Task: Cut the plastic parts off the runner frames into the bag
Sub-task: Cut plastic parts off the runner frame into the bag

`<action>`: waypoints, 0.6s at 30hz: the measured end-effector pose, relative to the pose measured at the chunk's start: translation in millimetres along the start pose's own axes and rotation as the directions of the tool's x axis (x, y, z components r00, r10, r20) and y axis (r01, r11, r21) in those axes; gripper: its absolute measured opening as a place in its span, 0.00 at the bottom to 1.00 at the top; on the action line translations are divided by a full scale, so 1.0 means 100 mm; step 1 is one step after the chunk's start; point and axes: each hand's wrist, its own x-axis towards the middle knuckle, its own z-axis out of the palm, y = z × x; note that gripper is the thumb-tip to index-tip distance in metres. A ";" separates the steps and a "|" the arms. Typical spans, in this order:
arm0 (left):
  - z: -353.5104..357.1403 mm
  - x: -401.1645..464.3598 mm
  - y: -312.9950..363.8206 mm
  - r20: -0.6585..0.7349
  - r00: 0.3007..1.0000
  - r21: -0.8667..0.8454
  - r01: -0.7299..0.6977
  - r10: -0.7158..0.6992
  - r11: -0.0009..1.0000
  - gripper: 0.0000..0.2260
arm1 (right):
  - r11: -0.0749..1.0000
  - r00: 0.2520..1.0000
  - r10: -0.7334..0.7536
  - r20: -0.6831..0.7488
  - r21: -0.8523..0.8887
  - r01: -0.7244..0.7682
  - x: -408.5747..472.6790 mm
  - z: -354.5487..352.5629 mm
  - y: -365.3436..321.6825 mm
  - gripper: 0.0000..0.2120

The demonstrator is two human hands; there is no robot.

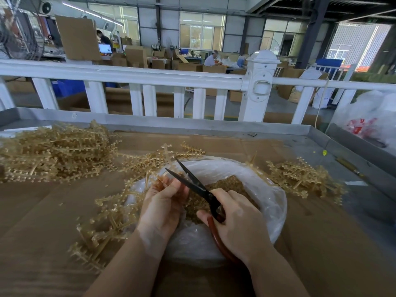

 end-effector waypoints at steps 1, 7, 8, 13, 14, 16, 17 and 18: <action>0.00 0.00 0.00 0.004 1.000 0.016 -0.007 0.007 1.000 0.09 | 1.000 1.000 0.001 0.011 -0.004 -0.001 0.00 0.00 0.00 0.20; 0.04 -0.02 0.01 0.058 0.998 0.077 -0.025 0.021 0.997 0.08 | 1.000 1.000 0.013 0.008 0.022 -0.013 0.01 0.00 0.01 0.20; 0.04 -0.03 0.01 0.065 0.998 0.075 -0.020 0.016 0.997 0.08 | 1.000 1.000 0.015 0.010 0.026 -0.015 0.01 -0.01 0.01 0.20; 0.04 -0.03 0.02 0.054 0.998 0.041 -0.021 0.019 0.999 0.07 | 0.999 1.000 0.025 0.019 0.045 -0.026 0.01 -0.02 0.00 0.21; 0.04 -0.03 0.02 0.055 0.998 0.031 -0.024 0.023 0.999 0.07 | 0.998 0.999 0.029 0.016 0.052 -0.030 0.01 -0.02 0.01 0.20; 0.04 -0.02 0.01 0.072 0.997 0.036 -0.033 0.031 0.999 0.07 | 0.998 0.999 0.033 0.017 0.054 -0.034 0.02 -0.03 0.01 0.20; 0.03 -0.01 0.01 0.082 0.996 0.046 -0.037 0.033 0.998 0.07 | 0.998 0.999 0.031 0.027 0.048 -0.033 0.02 -0.03 0.01 0.21; 0.03 -0.01 0.00 0.092 0.995 0.055 -0.041 0.036 0.998 0.06 | 0.999 0.999 0.030 0.039 0.041 -0.031 0.02 -0.02 0.01 0.21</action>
